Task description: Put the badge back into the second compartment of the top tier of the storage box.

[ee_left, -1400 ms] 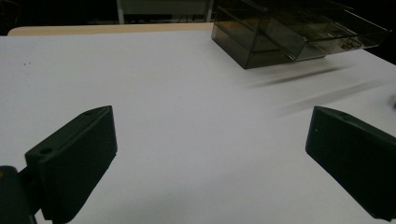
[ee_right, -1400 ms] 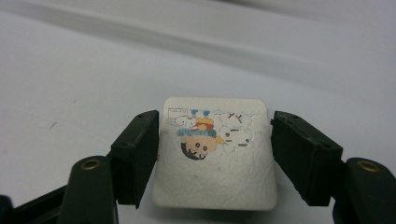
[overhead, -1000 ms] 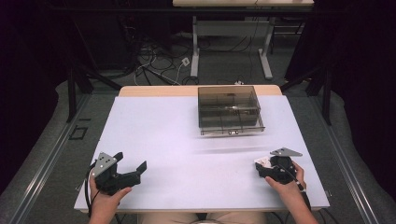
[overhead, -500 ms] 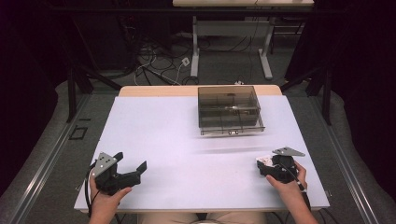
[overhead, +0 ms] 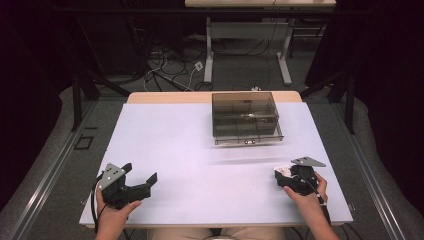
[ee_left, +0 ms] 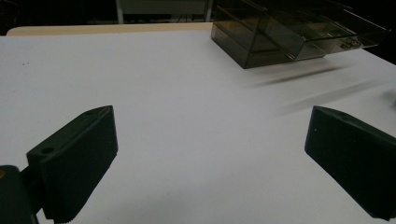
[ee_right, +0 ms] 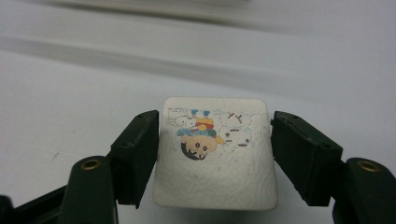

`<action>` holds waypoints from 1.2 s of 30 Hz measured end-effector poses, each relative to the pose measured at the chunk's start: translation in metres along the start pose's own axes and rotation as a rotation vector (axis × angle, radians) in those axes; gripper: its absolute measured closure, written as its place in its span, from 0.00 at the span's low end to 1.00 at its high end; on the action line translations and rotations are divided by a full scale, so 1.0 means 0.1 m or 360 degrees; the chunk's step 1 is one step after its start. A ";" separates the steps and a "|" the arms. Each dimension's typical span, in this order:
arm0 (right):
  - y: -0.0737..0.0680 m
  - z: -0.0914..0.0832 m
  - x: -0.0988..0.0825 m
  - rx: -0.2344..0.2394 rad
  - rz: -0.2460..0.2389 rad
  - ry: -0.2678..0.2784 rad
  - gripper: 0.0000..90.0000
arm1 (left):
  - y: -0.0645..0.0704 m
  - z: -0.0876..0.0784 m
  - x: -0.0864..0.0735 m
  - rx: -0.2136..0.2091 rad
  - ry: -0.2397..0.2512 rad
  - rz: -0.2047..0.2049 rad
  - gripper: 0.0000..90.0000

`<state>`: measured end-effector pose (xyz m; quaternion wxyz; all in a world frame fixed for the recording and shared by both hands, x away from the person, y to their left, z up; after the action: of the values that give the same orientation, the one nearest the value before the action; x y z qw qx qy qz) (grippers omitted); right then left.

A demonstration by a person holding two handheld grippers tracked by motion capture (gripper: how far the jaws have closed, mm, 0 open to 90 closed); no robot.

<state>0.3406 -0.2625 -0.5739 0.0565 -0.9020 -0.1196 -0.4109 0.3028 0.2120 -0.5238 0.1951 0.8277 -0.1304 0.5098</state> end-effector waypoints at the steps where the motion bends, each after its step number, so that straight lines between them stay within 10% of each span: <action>1: 0.00 0.00 0.01 -0.0005 0.0002 0.0007 0.37 | 0.00 0.00 0.00 0.0001 0.0000 0.0000 0.03; 36: 0.06 -0.13 0.47 -0.0026 0.0086 0.0062 0.37 | 0.01 0.00 -0.01 0.0005 0.0003 -0.0001 0.03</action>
<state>0.3627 -0.2625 -0.5302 0.0626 -0.8971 -0.0907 -0.4278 0.3023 0.2114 -0.5242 0.1940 0.8276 -0.1290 0.5106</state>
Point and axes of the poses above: each handheld gripper's, and its own axes: z roughly forward along the jaws, x roughly out of its top, y roughly to its right, the point moved 5 cm from there along z, roughly forward along the jaws, and after that the axes turned 3 degrees about -z, right-handed, at the moved point
